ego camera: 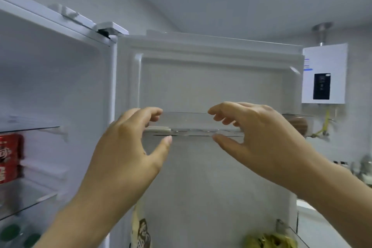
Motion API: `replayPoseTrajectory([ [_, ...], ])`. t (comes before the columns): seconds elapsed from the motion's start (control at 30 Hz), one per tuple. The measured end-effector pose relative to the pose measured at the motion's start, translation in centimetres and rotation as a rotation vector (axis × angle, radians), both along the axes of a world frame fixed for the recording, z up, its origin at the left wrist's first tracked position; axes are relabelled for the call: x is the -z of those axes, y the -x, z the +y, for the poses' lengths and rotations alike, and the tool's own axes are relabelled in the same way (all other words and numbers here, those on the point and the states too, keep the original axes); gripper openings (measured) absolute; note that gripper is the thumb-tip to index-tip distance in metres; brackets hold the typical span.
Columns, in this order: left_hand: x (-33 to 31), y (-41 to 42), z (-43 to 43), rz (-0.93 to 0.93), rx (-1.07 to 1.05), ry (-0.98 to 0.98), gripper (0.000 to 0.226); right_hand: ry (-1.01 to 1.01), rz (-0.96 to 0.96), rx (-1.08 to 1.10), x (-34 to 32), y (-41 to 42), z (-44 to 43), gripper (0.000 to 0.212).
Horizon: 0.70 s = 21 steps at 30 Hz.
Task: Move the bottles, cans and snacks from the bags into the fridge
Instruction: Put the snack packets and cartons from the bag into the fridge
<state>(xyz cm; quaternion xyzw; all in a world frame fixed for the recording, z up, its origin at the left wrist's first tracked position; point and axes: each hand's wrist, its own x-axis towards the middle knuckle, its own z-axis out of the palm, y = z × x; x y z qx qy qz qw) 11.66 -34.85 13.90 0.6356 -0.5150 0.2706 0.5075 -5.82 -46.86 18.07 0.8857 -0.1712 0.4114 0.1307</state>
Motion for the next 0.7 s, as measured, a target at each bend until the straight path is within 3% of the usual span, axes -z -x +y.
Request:
replayPoseTrajectory([
  [0.27,-0.5,4.3,-5.6,-0.046,0.309,-0.019,0.040,-0.044,-0.030,0.201,0.9,5.6,-2.4,0.035],
  [0.7,-0.1,10.0,-11.5,-0.162,0.841,-0.059,0.041,-0.072,-0.129,0.704,2.3,11.2,2.5,0.051],
])
